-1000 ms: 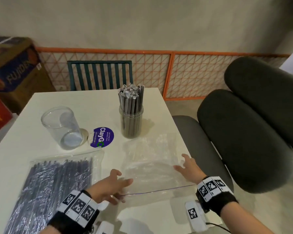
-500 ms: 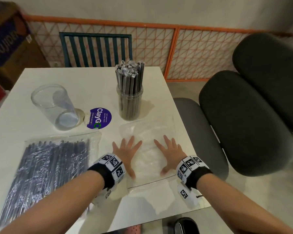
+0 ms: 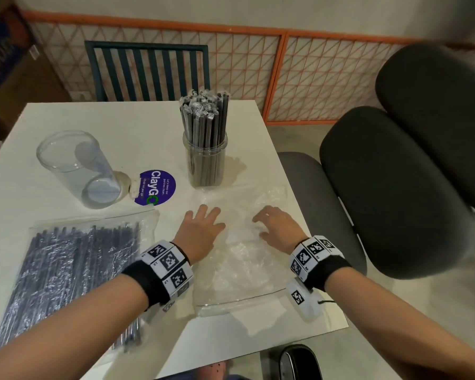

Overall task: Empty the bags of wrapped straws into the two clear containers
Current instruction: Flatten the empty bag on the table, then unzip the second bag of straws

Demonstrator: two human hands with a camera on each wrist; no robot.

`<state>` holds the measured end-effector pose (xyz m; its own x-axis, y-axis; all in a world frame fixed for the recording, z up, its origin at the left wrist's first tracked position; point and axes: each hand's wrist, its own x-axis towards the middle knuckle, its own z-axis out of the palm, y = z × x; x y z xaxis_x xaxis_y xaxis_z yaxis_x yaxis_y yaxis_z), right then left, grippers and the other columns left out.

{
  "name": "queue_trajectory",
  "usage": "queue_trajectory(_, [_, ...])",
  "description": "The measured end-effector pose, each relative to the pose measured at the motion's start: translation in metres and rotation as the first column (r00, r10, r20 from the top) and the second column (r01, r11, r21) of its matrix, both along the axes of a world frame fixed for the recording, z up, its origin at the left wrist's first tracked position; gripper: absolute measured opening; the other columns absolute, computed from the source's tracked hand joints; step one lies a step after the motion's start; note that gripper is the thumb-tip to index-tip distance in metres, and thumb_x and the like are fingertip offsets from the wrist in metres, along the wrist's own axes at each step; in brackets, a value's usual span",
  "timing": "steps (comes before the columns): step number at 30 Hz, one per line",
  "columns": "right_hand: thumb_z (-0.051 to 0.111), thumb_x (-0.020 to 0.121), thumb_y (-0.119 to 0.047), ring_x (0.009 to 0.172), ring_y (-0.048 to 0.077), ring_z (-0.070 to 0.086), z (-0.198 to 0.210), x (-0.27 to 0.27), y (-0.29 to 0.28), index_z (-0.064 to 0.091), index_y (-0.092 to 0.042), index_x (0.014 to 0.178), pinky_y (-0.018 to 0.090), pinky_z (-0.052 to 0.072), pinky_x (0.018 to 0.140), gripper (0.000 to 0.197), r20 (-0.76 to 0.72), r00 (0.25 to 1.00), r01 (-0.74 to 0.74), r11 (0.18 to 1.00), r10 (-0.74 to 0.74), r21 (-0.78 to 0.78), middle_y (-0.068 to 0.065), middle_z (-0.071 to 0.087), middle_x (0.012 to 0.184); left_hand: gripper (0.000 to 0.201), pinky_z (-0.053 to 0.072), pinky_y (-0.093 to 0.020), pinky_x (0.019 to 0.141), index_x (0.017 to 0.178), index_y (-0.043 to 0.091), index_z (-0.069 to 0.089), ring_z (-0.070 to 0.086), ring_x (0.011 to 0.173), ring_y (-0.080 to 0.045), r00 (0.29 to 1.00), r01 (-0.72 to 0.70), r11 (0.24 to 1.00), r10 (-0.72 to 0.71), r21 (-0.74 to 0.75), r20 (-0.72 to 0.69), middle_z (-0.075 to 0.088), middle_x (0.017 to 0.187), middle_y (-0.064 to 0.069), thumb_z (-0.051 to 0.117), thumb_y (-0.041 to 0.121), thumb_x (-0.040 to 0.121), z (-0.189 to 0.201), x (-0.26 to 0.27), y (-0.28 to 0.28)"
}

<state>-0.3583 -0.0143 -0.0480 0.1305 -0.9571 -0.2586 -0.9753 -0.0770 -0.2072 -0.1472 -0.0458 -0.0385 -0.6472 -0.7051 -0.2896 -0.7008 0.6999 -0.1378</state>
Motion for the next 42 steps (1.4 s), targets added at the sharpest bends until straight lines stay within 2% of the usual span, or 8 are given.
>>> queue_trajectory(6, [0.084,0.060,-0.038,0.138,0.039,-0.031,-0.033,0.003,-0.002,-0.022,-0.047,0.140,0.059,0.000,0.115,0.133,-0.049,0.999,0.010,0.941,0.008,0.339,0.000,-0.037,0.151,0.123,-0.005,-0.067,0.106,0.150,0.016,-0.004,-0.026,0.140,-0.034,0.997,-0.026,0.997,0.020,0.067,0.077,-0.037,0.147,-0.009,0.063,0.071,0.062,-0.024,0.000,0.001])
queue_trajectory(16, [0.079,0.060,-0.053,0.137,0.040,-0.032,-0.033,0.007,-0.005,-0.020,-0.046,0.142,0.066,-0.008,0.111,0.129,-0.151,0.987,0.013,0.897,0.060,0.442,0.001,-0.037,0.151,0.142,-0.005,-0.072,0.103,0.145,0.032,-0.022,-0.025,0.143,-0.026,0.982,-0.168,0.904,0.116,0.394,0.151,-0.032,0.153,-0.009,0.074,0.070,0.047,-0.044,0.013,-0.019])
queue_trajectory(20, [0.073,0.073,-0.045,0.145,0.035,-0.014,0.000,0.020,-0.007,-0.006,-0.037,0.148,0.063,-0.002,0.112,0.109,-0.135,0.991,0.051,0.911,0.005,0.409,0.002,-0.009,0.160,0.117,-0.001,-0.063,0.111,0.148,0.034,-0.010,-0.012,0.146,-0.023,0.972,-0.140,0.881,0.209,0.452,-0.105,-0.014,0.159,0.001,0.063,0.070,0.064,-0.018,0.021,-0.015])
queue_trajectory(26, [0.061,0.087,-0.038,0.106,0.022,0.063,0.056,0.073,-0.028,0.028,-0.022,0.145,0.033,0.046,0.092,0.068,0.448,0.868,0.039,0.927,-0.216,0.372,0.005,0.060,0.123,0.063,0.030,-0.047,0.108,0.144,0.022,0.030,0.029,0.136,-0.023,0.640,-0.441,0.846,0.530,0.300,-0.556,0.035,0.148,-0.003,0.049,0.047,0.090,0.020,0.102,-0.009])
queue_trajectory(33, [0.066,0.085,-0.033,0.089,0.028,0.061,-0.001,0.200,-0.064,-0.008,-0.024,0.148,0.031,0.050,0.064,0.098,0.548,0.780,-0.009,0.869,-0.304,0.495,0.014,0.033,0.146,0.059,0.038,-0.052,0.096,0.134,0.012,0.044,0.041,0.123,-0.037,0.355,-0.872,0.456,0.841,0.179,-0.409,0.046,0.133,-0.016,0.057,0.044,0.086,-0.009,0.227,0.013])
queue_trajectory(36, [0.076,0.076,-0.033,0.123,0.034,0.049,-0.023,0.233,-0.069,-0.014,-0.015,0.148,0.045,0.049,0.094,0.116,0.534,0.766,0.105,0.890,-0.357,0.444,0.016,0.027,0.152,0.085,0.034,-0.050,0.101,0.138,0.008,0.035,0.037,0.126,-0.036,0.094,-0.959,0.126,0.987,0.253,-0.133,0.042,0.137,-0.017,0.049,0.067,0.080,-0.025,0.259,0.023])
queue_trajectory(39, [0.077,0.075,-0.019,0.137,0.033,0.034,-0.032,0.250,-0.076,0.000,-0.003,0.148,0.039,0.032,0.111,0.108,0.564,0.718,0.197,0.896,-0.408,0.398,0.018,0.029,0.151,0.068,0.040,-0.037,0.095,0.111,0.005,0.058,0.051,0.114,-0.030,0.135,-0.951,0.141,0.990,0.275,-0.040,0.059,0.120,-0.014,0.046,0.065,0.083,-0.033,0.269,0.032])
queue_trajectory(42, [0.074,0.075,-0.008,0.113,0.032,0.054,-0.027,0.262,-0.084,0.030,0.000,0.138,0.038,0.046,0.091,0.078,0.597,0.636,0.267,0.865,-0.489,0.425,0.019,0.053,0.124,0.034,0.042,-0.032,0.074,0.098,-0.003,0.058,0.060,0.103,-0.034,0.066,-0.884,0.143,0.981,0.444,-0.185,0.063,0.111,-0.023,0.063,0.028,0.087,-0.026,0.276,0.035])
